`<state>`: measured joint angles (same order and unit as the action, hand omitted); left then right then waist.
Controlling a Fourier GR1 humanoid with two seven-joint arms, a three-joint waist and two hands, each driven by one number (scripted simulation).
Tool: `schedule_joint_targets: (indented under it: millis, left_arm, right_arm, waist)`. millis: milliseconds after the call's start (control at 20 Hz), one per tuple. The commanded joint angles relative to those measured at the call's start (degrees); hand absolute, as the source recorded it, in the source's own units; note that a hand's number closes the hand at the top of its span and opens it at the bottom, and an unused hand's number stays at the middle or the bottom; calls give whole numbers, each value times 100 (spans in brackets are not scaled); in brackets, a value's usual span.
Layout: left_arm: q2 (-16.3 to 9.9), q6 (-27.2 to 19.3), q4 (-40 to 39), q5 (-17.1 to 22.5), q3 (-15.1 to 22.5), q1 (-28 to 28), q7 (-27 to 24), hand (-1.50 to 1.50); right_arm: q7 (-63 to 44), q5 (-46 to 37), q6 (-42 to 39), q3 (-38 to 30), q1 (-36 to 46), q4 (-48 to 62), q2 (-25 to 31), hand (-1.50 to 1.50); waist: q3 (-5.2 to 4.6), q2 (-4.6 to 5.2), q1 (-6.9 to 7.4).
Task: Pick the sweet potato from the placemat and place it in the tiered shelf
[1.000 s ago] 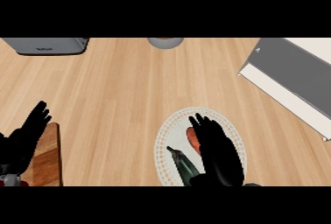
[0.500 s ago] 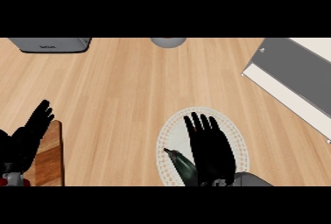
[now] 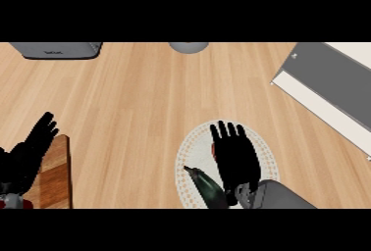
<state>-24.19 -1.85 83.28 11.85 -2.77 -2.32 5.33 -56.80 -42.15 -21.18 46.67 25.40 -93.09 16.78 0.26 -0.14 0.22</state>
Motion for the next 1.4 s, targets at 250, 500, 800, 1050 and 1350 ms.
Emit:
schedule_joint_targets:
  millis: [250,500,800,1050,1350]
  left_arm:
    - [76,340,-357,-40,-261,79,-165,0]
    - [336,102,268,-391,-212,-132,83,0]
    - [426,373,66,-391,-452,50,171,0]
    - [563,357,-381,-613,-488,226,-93,0]
    - [581,432,32,-624,-584,173,233,0]
  right_arm:
    - [679,-835,326,-233,-353,1087,-170,-150]
    - [1048,-1271,323,-561,-537,1110,-406,-150]
    - [1511,-1629,101,-1035,-552,1560,-591,-150]
    - [1887,-1781,590,-1288,-744,2065,-734,150]
    - [2229,-2158,324,-1274,-565,2126,-863,150]
  waist:
    - [-26,18,-2]
    - [-25,10,8]
    - [-26,12,-1]
    - [-26,18,-5]
    - [-25,13,6]
